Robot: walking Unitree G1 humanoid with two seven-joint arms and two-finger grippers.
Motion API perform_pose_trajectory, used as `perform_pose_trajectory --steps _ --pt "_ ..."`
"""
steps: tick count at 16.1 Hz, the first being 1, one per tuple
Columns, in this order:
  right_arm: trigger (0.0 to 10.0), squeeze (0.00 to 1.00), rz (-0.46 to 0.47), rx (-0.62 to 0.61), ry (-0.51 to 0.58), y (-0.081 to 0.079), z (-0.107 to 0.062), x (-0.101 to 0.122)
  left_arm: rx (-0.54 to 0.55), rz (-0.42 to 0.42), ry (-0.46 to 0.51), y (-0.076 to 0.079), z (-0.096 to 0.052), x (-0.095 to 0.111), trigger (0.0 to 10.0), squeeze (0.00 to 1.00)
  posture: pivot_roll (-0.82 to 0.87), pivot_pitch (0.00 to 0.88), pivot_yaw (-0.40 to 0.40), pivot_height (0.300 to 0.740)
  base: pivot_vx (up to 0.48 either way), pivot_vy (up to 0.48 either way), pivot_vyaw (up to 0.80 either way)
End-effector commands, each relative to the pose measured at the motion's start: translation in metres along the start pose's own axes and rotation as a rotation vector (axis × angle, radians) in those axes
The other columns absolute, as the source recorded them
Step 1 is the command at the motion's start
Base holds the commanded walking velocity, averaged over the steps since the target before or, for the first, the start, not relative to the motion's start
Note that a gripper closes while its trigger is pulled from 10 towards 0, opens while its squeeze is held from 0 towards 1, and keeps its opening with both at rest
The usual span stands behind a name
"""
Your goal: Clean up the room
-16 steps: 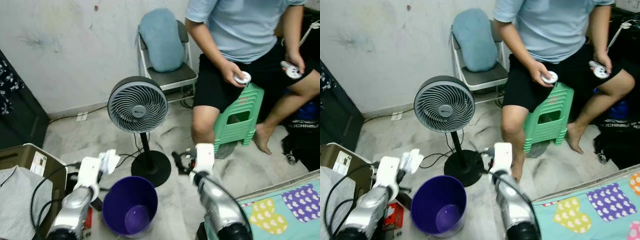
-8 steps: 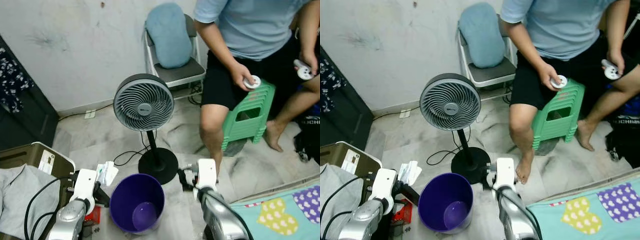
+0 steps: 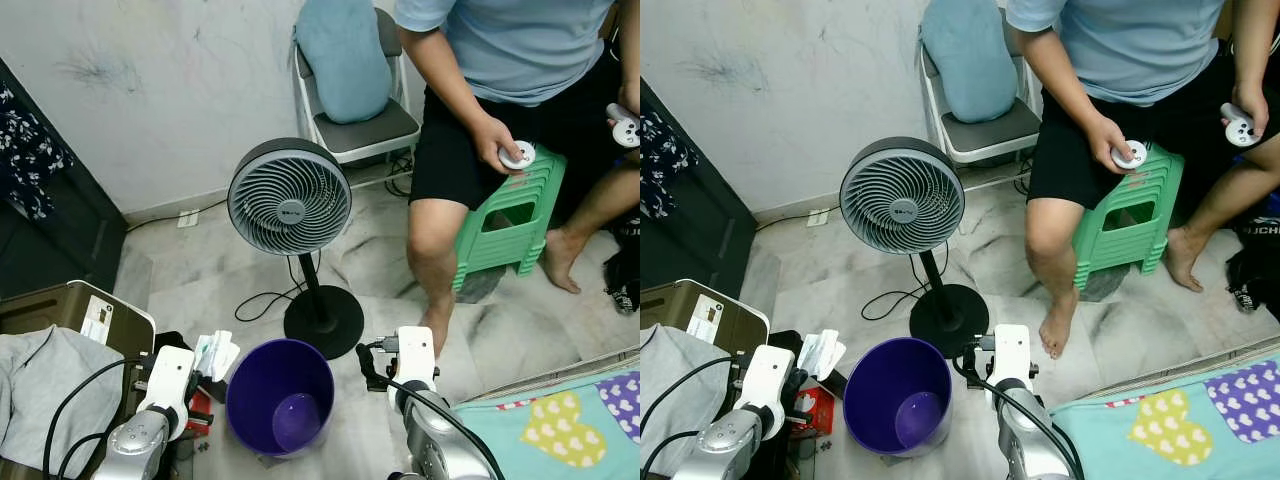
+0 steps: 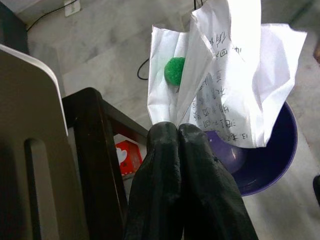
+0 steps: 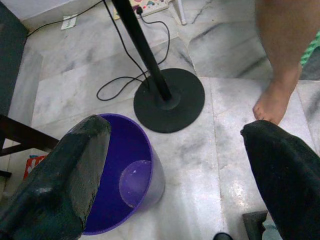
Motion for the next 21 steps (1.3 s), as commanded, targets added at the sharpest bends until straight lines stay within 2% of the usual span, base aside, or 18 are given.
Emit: perform_pose_trajectory --steps 1,8,12,16,18,19,21 --pt "10.0 0.0 0.09 0.064 0.016 -0.035 -0.001 0.01 0.012 0.024 -0.005 -0.006 -0.002 0.002 0.0 0.0 -0.12 0.085 0.152 0.74 0.0 0.0 0.0" --pt "10.0 0.0 0.095 0.072 0.02 -0.036 0.0 0.011 -0.001 0.035 -0.006 -0.003 -0.001 0.003 0.0 0.0 -0.12 0.075 0.15 0.74 0.0 0.0 0.0" --pt "10.0 0.0 0.051 0.097 -0.075 -0.049 -0.003 -0.002 -0.02 0.056 -0.034 -0.002 0.0 -0.001 0.0 0.0 -0.13 0.107 0.164 0.74 0.0 0.0 0.0" --pt "10.0 0.0 0.075 0.097 -0.103 -0.053 -0.012 -0.011 -0.014 0.059 -0.078 -0.004 0.006 -0.008 0.0 0.0 -0.14 0.139 0.167 0.74 0.0 0.0 0.0" --pt "10.0 0.0 0.079 0.097 -0.102 -0.052 -0.016 -0.01 -0.021 0.067 -0.112 -0.001 0.013 -0.01 0.0 0.0 -0.15 0.15 0.17 0.74 0.0 0.0 0.0" --pt "10.0 0.0 0.091 0.094 -0.105 -0.051 -0.018 -0.009 -0.032 0.075 -0.164 0.002 0.017 -0.014 0.0 0.0 -0.16 0.157 0.172 0.74 0.0 0.0 0.0" --pt "10.0 0.0 0.06 0.104 -0.096 -0.05 -0.031 -0.002 -0.079 0.141 -0.234 0.011 0.024 -0.02 0.0 0.0 -0.19 0.183 0.181 0.74 0.0 0.0 0.0"
Point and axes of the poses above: a point about 5 cm out from each wrist's last joint towards the gripper, its own z axis pointing out of the wrist towards the gripper, its own x axis along the axis of the wrist's last joint, y = z × x, the point moved 1 cm from there along z, pointing out of the wrist towards the gripper, and after that the axes turned 15 degrees about -z, right-handed, at the moved point
